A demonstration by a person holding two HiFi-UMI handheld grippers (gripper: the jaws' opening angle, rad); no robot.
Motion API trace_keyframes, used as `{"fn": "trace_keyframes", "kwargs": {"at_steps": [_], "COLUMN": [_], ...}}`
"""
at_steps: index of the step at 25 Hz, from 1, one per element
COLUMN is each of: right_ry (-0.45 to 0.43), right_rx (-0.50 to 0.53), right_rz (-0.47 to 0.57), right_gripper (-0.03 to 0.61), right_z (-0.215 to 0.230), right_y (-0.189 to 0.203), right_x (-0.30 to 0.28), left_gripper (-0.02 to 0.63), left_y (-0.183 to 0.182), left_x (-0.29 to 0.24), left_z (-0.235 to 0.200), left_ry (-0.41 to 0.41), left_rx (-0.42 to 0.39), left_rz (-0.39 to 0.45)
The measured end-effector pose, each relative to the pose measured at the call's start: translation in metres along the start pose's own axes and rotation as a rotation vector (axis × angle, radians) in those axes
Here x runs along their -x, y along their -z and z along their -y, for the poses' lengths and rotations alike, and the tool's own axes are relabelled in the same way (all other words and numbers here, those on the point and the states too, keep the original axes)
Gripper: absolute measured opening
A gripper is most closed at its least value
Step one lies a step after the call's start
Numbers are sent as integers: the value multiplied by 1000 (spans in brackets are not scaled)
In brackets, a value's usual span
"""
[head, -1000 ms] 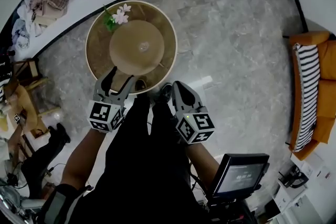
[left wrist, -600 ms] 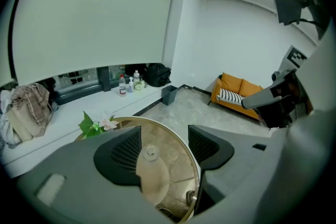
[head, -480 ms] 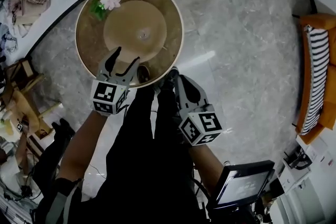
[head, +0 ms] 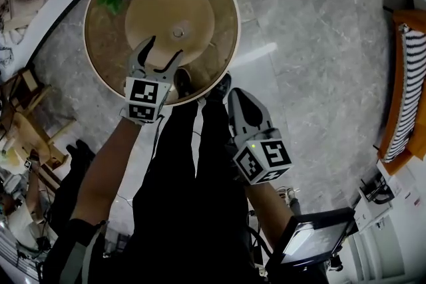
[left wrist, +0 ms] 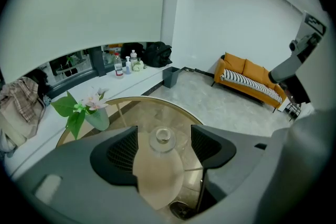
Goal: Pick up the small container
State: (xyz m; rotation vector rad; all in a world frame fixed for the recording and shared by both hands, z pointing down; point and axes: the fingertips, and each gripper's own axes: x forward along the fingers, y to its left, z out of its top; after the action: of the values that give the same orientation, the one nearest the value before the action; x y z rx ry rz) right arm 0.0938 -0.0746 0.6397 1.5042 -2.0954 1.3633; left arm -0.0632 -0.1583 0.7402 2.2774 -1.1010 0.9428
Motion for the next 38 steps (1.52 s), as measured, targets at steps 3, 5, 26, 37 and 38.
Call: {"fn": "trace_keyframes", "kwargs": {"at_steps": [3, 5, 26, 37, 38], "right_ry": [3, 5, 41, 63, 65], "right_rx": [-11, -15, -35, -87, -90], "right_rz": [-20, -33, -110, -135, -134], "right_gripper": [-5, -5, -5, -5, -5], "right_z": [5, 9, 42, 57, 58], "right_y": [9, 14, 48, 67, 67], "right_x": [-7, -11, -22, -17, -17], "left_gripper": [304, 304, 319, 331, 333], "left_y": [10, 18, 59, 66, 66], "left_x": [-23, -37, -112, -136, -137], "left_z": [-4, -5, -2, -3, -3], "left_ry": [-3, 1, 32, 23, 21], "left_rx": [-12, -25, -78, -40, -42], "left_rz": [-30, -53, -203, -234, -237]}}
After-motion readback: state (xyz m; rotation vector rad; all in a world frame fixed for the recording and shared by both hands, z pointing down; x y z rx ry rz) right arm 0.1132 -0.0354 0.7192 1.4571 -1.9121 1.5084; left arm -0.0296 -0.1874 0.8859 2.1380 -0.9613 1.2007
